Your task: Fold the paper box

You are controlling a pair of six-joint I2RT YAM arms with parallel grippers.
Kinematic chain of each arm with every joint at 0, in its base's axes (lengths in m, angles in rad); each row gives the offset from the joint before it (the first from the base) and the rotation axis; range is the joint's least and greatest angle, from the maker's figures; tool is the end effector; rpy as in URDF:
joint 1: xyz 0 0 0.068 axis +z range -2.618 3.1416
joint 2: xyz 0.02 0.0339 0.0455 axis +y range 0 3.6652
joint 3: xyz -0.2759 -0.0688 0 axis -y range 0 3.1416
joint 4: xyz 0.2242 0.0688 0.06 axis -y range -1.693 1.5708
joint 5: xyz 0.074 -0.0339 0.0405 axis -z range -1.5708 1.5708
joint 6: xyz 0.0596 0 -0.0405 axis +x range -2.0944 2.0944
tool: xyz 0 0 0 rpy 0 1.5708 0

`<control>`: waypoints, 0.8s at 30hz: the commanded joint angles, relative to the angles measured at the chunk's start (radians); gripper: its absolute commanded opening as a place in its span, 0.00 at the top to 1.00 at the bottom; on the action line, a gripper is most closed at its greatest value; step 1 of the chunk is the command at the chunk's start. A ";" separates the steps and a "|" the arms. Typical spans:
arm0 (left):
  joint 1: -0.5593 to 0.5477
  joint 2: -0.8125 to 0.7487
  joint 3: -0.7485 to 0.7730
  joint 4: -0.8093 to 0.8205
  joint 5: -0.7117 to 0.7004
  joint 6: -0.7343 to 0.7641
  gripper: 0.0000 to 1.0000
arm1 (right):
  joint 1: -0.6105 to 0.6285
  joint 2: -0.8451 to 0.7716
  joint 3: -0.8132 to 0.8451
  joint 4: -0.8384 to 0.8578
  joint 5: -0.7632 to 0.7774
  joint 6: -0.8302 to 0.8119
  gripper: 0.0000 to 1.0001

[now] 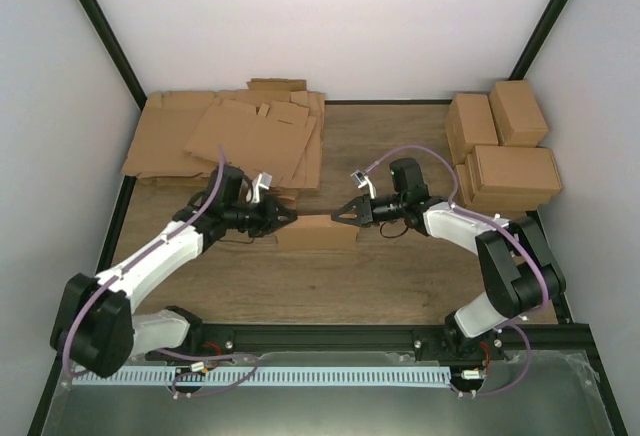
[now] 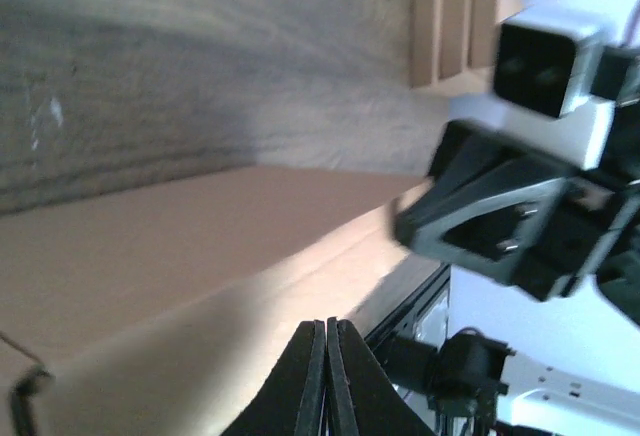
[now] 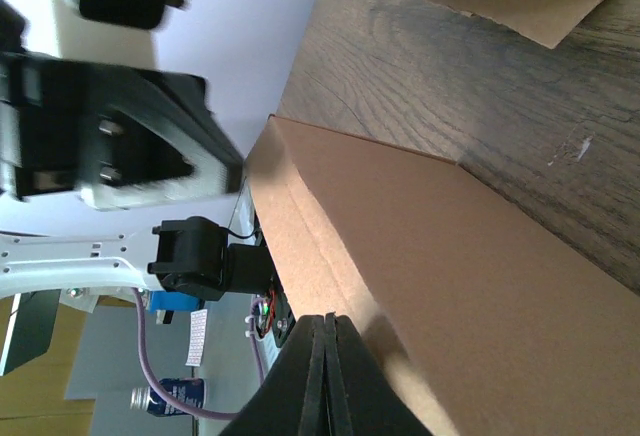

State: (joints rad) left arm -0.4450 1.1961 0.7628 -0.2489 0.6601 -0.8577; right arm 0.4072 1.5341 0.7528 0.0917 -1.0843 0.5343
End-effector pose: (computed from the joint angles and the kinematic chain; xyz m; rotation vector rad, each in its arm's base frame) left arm 0.2024 -0.1370 0.2542 -0.1113 2.4896 -1.3799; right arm 0.2453 0.1632 0.2091 -0.4997 2.3084 1.7056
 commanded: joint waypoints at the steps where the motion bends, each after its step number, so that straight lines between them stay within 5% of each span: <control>1: 0.000 0.064 -0.064 0.109 0.113 0.040 0.96 | 0.002 0.027 -0.011 -0.096 0.086 -0.036 0.99; 13: 0.002 0.123 -0.156 0.166 0.053 0.079 0.96 | 0.000 -0.097 0.138 -0.283 0.100 -0.082 0.99; 24: 0.001 0.113 -0.096 0.074 0.027 0.107 0.96 | -0.097 -0.047 -0.038 -0.177 0.043 -0.110 0.99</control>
State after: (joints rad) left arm -0.4400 1.2873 0.6590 -0.0460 0.7471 -0.7818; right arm 0.3378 1.4506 0.7544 -0.1062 -1.0348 0.4564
